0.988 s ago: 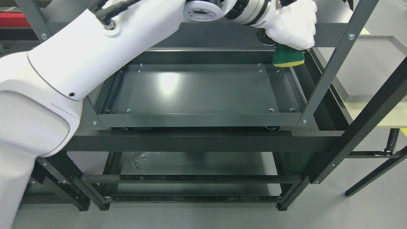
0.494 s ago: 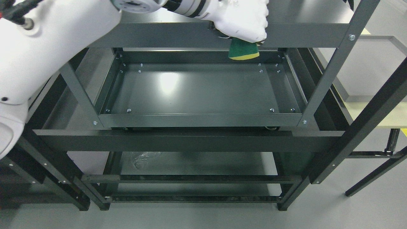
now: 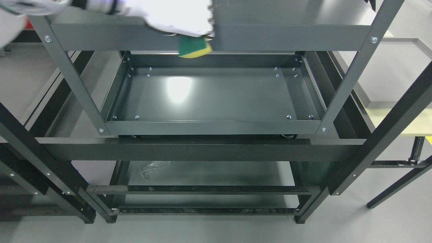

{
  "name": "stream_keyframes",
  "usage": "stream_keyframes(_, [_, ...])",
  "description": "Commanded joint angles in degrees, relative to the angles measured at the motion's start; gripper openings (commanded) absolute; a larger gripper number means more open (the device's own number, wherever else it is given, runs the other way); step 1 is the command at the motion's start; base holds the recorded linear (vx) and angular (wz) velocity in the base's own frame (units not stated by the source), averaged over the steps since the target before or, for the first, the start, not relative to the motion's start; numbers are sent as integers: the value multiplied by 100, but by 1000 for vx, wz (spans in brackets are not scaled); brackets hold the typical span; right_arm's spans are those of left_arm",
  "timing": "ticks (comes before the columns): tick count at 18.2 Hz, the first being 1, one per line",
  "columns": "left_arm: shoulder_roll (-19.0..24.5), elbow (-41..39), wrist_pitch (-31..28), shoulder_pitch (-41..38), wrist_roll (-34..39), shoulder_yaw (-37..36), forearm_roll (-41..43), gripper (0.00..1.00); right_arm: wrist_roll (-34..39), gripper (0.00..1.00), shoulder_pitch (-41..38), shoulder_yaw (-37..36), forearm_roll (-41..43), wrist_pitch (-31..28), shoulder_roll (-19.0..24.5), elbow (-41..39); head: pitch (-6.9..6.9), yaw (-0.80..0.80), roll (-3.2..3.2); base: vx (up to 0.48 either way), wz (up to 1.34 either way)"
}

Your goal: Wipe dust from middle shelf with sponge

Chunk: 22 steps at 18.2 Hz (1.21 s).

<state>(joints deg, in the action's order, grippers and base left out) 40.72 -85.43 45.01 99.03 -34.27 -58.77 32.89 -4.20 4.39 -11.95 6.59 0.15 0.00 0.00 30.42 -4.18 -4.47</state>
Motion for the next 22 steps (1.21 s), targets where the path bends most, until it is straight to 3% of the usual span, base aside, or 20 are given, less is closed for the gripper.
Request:
stream_keyframes(1, [3167, -1099, -1, -59, 8, 76, -661, 4, 7, 100, 0, 0, 0, -420, -100, -100, 0, 0, 0, 0, 0])
stream_keyframes(4, [4195, -1090, -1, -173, 17, 76, -767, 4, 7, 100, 0, 0, 0, -420, -100, -100, 0, 0, 0, 0, 0])
stream_keyframes(7, [4821, -1046, -1, -349, 52, 164, -1161, 4, 7, 100, 0, 0, 0, -420, -100, -100, 0, 0, 0, 0, 0])
stream_keyframes(12, [4832, -976, -1, -411, 1060, 857, -2819, 4, 7, 100, 0, 0, 0, -420, -100, -100, 0, 0, 0, 0, 0])
stream_keyframes(16, [3701, -985, -1, -551, 1633, 937, -4814, 3, 7, 100, 0, 0, 0, -420, -100, -100, 0, 0, 0, 0, 0])
stream_keyframes(18, [2762, -1002, -1, -892, 2037, 955, -5065, 3, 7, 100, 0, 0, 0, -420, -100, -100, 0, 0, 0, 0, 0])
stream_keyframes(22, [-92, -985, -289, -2359, 1995, 1569, -4611, 3, -1, 100, 0, 0, 0, -420, -100, -100, 0, 0, 0, -5, 17])
